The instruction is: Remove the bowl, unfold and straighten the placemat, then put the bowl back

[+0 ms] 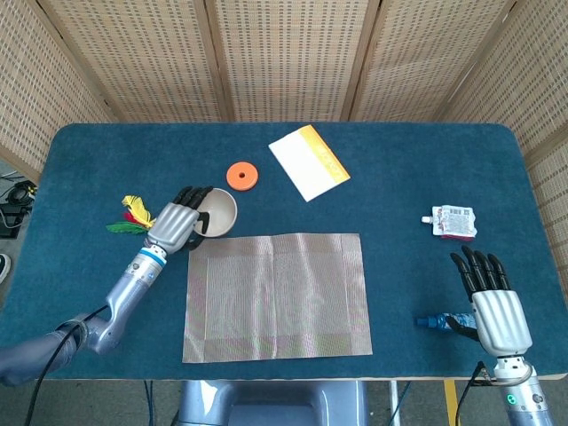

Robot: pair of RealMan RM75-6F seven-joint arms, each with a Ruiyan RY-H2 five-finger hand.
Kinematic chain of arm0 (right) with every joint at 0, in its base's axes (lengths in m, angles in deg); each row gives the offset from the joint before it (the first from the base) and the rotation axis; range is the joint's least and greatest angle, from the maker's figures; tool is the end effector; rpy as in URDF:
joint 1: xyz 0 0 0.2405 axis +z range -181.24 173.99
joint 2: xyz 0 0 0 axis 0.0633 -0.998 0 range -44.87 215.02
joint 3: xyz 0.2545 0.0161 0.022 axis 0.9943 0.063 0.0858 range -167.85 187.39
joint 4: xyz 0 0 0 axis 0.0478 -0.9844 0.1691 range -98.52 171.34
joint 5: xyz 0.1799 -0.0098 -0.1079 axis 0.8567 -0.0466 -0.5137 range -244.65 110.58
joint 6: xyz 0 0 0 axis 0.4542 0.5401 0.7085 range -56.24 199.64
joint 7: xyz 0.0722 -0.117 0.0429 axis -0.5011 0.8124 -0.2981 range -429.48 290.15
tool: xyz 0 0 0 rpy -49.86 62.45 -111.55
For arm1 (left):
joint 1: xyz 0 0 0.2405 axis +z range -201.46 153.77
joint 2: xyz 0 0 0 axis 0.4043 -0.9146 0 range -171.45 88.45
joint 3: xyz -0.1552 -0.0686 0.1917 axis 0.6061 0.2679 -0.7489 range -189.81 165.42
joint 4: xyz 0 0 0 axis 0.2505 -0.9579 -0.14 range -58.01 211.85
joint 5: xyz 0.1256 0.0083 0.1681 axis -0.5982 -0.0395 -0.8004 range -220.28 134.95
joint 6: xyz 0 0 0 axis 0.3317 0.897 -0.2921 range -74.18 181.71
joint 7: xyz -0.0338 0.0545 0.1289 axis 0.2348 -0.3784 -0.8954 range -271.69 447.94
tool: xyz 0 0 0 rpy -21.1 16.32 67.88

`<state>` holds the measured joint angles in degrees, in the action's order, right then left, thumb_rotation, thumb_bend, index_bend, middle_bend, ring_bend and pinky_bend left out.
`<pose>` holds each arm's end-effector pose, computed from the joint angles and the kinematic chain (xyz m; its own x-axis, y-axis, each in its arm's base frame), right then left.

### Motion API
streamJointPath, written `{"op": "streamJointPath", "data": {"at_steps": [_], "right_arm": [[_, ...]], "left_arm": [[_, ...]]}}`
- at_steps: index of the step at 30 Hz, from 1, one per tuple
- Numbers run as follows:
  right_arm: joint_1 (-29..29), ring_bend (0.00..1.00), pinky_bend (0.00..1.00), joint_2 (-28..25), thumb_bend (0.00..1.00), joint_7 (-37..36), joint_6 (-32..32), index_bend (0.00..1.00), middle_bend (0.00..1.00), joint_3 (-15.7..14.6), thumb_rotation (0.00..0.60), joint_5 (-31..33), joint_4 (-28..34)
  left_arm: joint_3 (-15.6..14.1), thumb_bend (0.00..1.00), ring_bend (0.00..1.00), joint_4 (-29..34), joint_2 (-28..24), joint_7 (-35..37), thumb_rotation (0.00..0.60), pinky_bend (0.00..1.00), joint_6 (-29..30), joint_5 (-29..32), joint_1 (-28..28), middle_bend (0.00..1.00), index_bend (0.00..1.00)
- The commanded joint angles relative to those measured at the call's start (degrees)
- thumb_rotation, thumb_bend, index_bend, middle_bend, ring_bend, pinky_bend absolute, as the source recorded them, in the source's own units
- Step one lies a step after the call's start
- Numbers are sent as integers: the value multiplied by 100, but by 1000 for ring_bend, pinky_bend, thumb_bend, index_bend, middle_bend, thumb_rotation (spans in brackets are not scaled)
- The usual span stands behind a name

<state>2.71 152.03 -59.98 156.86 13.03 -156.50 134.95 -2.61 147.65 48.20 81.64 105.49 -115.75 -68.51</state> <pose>-0.2702 -0.1868 0.1338 0.4100 0.0173 0.9119 -0.9063 -0.1047 0.4095 -0.1685 0.3801 -0.0073 0.4806 0.2090 0.8517 0.8311 -0.4186 -0.3662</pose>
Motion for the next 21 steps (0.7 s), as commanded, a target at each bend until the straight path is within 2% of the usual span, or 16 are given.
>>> {"op": "streamJointPath", "data": {"at_steps": [1,4,7,10,15,21], "right_arm": [[-2,0,0,-4,0,8,15,0,0,-4,600,-22,-1],[-13,0,0,-9,0,9,45,0,0,-5,600,-41,7],[-20,0,0,-17,0,-2,59,0,0,3,600,-30,9],[-21,0,0,-34,0,-41,59,0,0,14,600,-12,9],[-33,0,0,-65,0,-96,86,0,0,26,600,-5,12],[-41,0,0,-97,0,-153,93,0,0,30,600,3,11]], "left_arm": [[-225,466,0,1445,-659,-421,600,0,167,-423,35,0,668],[-330,466,0,2220,-858,-908,600,0,17,-407,-40,0,668],[-442,465,0,2639,-863,-1397,600,0,-100,-329,-107,0,666],[-588,465,0,3029,-768,-2131,600,0,-318,74,-224,0,662],[-661,465,0,3095,-449,-2893,600,0,-330,696,-361,0,663],[-672,465,0,2970,-129,-3160,600,0,-374,1286,-508,0,660]]}}
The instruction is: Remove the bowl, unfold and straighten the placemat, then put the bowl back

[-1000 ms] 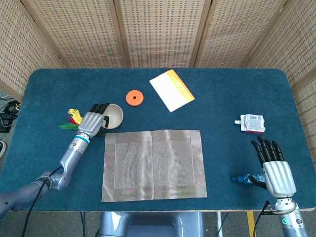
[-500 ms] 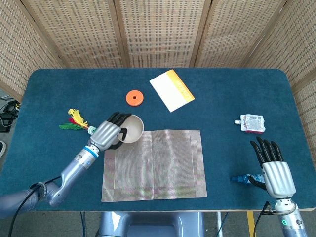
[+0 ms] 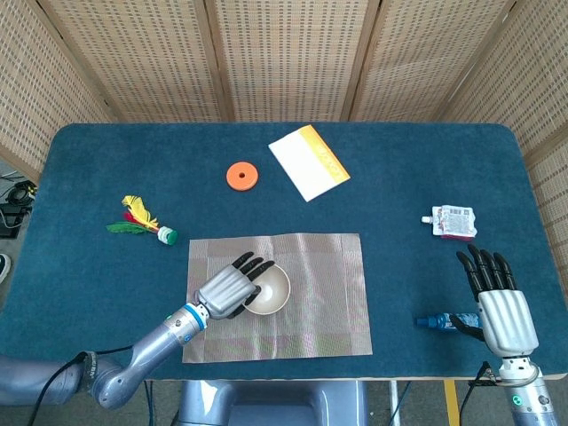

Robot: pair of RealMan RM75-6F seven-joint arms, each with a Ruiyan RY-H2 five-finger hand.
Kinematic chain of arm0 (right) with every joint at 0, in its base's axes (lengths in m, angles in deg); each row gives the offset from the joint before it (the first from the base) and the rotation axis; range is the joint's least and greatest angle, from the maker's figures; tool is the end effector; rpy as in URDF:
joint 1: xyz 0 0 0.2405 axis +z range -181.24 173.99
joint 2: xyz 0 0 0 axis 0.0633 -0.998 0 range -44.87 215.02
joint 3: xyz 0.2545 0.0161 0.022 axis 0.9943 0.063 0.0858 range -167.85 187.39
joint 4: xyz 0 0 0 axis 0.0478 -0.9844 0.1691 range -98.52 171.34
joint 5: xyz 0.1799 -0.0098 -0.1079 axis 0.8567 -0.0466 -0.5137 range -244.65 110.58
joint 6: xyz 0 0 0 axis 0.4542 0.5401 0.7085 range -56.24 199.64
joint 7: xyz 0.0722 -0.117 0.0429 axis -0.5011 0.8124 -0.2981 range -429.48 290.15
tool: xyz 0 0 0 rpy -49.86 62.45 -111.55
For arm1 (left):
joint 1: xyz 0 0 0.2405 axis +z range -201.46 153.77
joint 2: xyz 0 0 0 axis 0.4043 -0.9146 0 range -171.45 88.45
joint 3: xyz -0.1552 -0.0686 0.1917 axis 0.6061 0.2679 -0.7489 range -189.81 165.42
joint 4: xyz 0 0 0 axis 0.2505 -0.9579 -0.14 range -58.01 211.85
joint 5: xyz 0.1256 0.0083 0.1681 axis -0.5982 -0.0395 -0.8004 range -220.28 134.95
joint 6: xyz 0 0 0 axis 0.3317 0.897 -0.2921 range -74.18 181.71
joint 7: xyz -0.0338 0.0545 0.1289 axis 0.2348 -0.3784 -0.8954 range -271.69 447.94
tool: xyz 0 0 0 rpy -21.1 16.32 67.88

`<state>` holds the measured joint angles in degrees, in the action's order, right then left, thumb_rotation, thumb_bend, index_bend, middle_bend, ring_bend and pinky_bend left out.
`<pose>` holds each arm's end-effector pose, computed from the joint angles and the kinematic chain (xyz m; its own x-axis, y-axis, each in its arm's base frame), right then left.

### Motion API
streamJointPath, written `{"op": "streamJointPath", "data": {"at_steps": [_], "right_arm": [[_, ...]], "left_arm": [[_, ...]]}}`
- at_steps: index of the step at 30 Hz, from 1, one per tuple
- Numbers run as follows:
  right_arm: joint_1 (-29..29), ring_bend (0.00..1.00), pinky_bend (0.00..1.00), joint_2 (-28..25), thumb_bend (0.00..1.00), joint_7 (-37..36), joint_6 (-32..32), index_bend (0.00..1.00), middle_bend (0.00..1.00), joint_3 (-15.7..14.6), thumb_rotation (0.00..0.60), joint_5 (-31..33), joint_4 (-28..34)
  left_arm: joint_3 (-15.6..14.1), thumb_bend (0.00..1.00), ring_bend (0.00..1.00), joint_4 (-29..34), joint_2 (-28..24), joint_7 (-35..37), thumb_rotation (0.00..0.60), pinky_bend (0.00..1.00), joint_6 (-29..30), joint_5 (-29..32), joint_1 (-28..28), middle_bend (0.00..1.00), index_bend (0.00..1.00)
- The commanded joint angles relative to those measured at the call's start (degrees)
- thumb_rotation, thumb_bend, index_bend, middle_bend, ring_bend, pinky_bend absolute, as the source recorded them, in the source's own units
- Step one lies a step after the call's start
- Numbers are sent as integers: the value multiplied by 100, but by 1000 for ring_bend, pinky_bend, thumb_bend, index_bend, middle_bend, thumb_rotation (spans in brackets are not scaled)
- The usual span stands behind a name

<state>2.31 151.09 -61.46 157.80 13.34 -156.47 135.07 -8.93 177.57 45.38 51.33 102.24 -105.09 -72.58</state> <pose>-0.2717 -0.1861 0.1415 0.3975 0.0347 0.9169 -0.9120 -0.0954 0.3990 -0.0896 0.2735 -0.0490 0.6698 0.3131 0.6732 0.6490 -0.6874 -0.3260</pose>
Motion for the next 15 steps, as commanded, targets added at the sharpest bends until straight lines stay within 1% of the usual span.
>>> {"op": "streamJointPath", "data": {"at_steps": [1,5,8,9,11,12,13,14,15], "right_arm": [[-1,0,0,-7,0,-8,-4,0,0,-2,600,3,-4],[1,0,0,-8,0,-10,-10,0,0,-6,600,-3,-10],[-2,0,0,-10,0,-21,2,0,0,-1,600,-7,-7],[-2,0,0,-12,0,-25,1,0,0,1,600,-2,-6],[-1,0,0,-15,0,-30,1,0,0,6,600,2,-7],[-3,0,0,-19,0,-35,4,0,0,5,600,0,-5],[-4,0,0,-21,0,-38,5,0,0,4,600,-3,-5],[-4,0,0,-23,0,-41,4,0,0,3,600,-4,-3],[-2,0,0,-27,0,-47,-2,0,0,1,600,-4,1]], "left_arm": [[-46,464,0,-41,188,-157,600,0,-54,283,-126,0,656],[-66,462,0,-98,307,-207,600,0,-60,475,-205,0,639],[-90,454,0,-203,432,-178,600,0,-5,459,-231,0,620],[-109,429,0,-216,445,-188,600,0,2,467,-239,0,589],[-140,245,0,-208,451,-213,600,0,39,514,-248,0,422],[-151,115,0,-167,435,-195,600,0,59,546,-237,0,248],[-147,20,0,-110,405,-160,600,0,84,577,-225,0,101],[-135,0,0,-52,370,-123,600,0,115,585,-214,0,31],[-108,0,0,32,310,-45,600,0,182,536,-186,0,0]]}}
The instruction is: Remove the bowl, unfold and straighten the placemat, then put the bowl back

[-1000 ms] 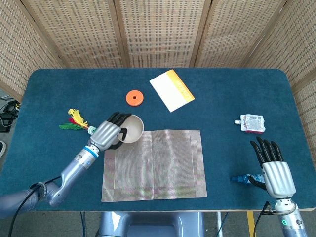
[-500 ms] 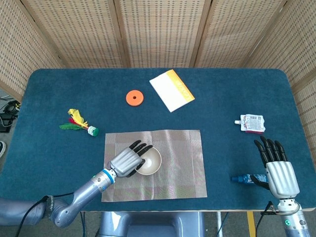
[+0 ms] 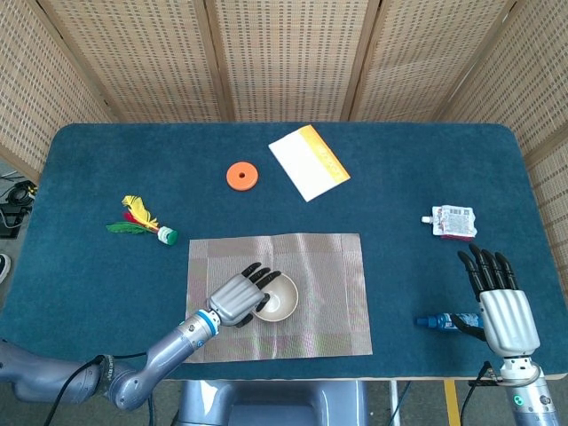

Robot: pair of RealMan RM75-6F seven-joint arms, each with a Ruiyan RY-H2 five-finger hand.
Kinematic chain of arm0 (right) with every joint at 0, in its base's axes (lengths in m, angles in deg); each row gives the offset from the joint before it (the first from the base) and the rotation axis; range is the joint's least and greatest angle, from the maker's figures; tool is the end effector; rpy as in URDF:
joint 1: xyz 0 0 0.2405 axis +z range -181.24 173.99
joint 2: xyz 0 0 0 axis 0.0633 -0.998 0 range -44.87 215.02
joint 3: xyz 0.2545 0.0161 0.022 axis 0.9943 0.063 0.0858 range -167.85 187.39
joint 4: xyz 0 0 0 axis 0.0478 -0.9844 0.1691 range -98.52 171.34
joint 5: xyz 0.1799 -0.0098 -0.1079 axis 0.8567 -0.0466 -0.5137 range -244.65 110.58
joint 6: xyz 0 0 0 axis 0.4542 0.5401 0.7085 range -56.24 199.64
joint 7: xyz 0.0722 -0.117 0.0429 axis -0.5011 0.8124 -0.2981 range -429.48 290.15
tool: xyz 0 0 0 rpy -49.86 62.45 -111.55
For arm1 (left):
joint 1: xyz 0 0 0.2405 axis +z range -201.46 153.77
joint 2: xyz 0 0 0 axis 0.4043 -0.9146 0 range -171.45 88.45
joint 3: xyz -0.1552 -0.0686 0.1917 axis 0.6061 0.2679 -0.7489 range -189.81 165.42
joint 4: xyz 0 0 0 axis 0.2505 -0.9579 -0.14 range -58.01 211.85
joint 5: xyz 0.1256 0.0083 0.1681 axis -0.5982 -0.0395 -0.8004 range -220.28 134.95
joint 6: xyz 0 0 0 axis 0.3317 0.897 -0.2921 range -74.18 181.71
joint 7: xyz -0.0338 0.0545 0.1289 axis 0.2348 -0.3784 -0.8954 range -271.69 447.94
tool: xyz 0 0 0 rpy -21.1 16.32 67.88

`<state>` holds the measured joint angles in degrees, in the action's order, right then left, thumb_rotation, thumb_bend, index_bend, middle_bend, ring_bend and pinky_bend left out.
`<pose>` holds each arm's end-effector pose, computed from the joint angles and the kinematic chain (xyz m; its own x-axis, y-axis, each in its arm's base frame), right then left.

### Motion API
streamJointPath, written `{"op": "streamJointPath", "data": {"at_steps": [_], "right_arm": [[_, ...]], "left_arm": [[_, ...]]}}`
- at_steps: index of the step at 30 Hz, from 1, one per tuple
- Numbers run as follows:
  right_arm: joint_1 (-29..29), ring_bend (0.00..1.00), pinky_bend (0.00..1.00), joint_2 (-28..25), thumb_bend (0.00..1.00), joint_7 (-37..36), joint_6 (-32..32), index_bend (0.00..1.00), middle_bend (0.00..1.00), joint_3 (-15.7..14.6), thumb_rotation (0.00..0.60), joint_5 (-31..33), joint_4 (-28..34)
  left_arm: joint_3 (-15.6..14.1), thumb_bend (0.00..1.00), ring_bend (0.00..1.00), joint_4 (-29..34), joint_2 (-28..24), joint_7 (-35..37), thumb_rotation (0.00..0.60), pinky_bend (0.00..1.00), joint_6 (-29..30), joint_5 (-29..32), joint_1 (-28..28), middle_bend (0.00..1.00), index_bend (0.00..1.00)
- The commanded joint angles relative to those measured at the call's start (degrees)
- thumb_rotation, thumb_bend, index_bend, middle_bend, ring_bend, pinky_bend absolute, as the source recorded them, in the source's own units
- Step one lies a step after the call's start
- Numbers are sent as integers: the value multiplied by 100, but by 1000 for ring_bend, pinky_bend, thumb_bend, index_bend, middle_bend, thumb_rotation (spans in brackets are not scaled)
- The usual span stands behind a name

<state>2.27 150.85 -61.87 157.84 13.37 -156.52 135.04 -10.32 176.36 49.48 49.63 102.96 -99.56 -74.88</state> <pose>-0.2722 -0.1860 0.1429 0.3952 0.0356 0.9179 -0.9129 -0.0956 0.3968 -0.0844 0.2656 -0.0706 0.6633 0.3686 0.6513 0.6721 -0.6763 -0.3017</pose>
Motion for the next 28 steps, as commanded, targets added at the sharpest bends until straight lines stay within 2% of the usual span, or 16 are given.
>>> {"op": "streamJointPath", "data": {"at_steps": [1,8,14,17,22,28], "right_arm": [[3,0,0,-7,0,-13,-12,0,0,-3,600,1,7],[-8,0,0,-30,0,-31,15,0,0,-18,600,-46,40],[-30,0,0,-41,0,-24,79,0,0,-23,600,-101,62],[-42,0,0,-27,0,21,107,0,0,-12,600,-94,49],[-47,0,0,8,0,89,105,0,0,21,600,-18,1],[-39,0,0,42,0,137,57,0,0,35,600,58,-45]], "left_arm": [[38,0,0,209,-153,199,600,0,164,-103,74,0,0],[51,0,0,688,-876,763,600,0,1056,-1125,551,0,0],[-13,0,0,741,-1544,1277,600,0,2037,-1772,1182,0,0],[-116,0,0,576,-1797,1631,600,0,2584,-1913,1647,0,0],[-300,0,0,111,-1934,2126,600,0,3342,-2003,2371,0,0],[-556,0,0,-326,-2121,2751,600,0,3576,-2227,2907,0,0]]}}
